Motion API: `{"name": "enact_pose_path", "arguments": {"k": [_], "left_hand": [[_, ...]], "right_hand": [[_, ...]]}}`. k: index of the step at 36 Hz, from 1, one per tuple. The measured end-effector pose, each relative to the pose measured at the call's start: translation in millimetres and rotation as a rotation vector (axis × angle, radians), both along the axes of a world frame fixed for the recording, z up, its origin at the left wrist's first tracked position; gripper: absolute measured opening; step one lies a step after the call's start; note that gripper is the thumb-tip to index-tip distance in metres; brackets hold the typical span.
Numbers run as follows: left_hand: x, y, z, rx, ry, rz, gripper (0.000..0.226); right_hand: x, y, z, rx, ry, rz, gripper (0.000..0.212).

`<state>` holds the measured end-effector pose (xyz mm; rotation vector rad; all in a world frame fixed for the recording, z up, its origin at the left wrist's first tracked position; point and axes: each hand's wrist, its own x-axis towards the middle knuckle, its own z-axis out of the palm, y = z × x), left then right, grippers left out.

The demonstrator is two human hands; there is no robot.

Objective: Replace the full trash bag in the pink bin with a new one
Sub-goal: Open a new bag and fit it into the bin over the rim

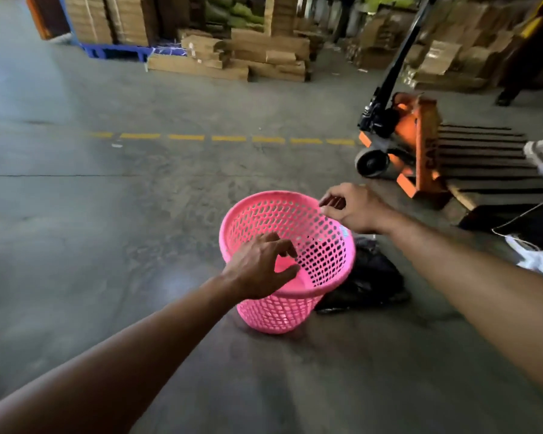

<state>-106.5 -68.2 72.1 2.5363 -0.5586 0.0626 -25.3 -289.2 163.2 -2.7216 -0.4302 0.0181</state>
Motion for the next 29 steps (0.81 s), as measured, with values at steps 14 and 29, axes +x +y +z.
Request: {"name": "enact_pose_path", "arguments": {"k": [14,29], "left_hand": [[13.8,-102.1,-72.9,0.329,-0.029,-0.052,0.044],[14.9,-107.0,-72.4,0.494,-0.011,0.026,0.037]], "right_hand": [[68.3,-189.0,-174.3,0.078,0.091,-0.347,0.048],[106.2,-228.0,-306.6,-0.179,0.445,-0.495,0.141]]}}
